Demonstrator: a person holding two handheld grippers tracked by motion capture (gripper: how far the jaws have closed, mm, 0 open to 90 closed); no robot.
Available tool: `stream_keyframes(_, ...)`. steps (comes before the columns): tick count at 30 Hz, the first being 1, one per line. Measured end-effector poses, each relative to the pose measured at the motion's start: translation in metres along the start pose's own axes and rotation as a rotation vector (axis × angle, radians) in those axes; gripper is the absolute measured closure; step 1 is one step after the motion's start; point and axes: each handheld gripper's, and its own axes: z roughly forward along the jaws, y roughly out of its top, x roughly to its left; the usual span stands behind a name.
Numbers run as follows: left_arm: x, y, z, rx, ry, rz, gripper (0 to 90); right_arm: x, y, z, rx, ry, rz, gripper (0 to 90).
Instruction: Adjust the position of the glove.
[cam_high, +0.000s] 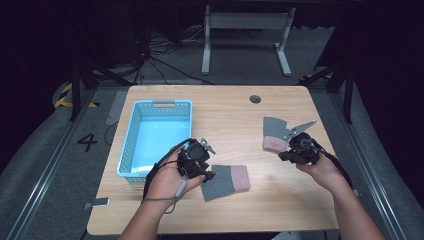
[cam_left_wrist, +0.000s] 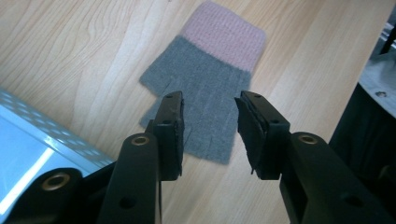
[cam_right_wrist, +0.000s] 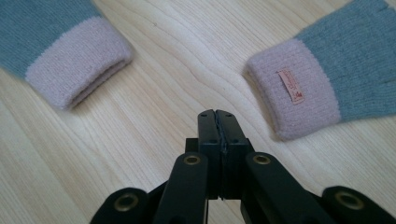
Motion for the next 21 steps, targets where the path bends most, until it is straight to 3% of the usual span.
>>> stream_keyframes(16,-0.0037,0.0013,-0.0021,-0.01,-0.018,0.02,62.9,0.0066,0.0015,-0.0013,-0.041,0.024,-0.027,89.8)
stream_keyframes(19,-0.0051,0.001,-0.0012,-0.001,-0.025,0.035,65.7,0.0069,0.0015,-0.0025,-0.05,0.031,-0.029,89.8)
stream_keyframes(21,-0.0071,-0.0012,-0.0004,-0.012,-0.008,0.053,68.6,0.0083,0.0018,-0.003,-0.06,0.042,-0.034,89.8)
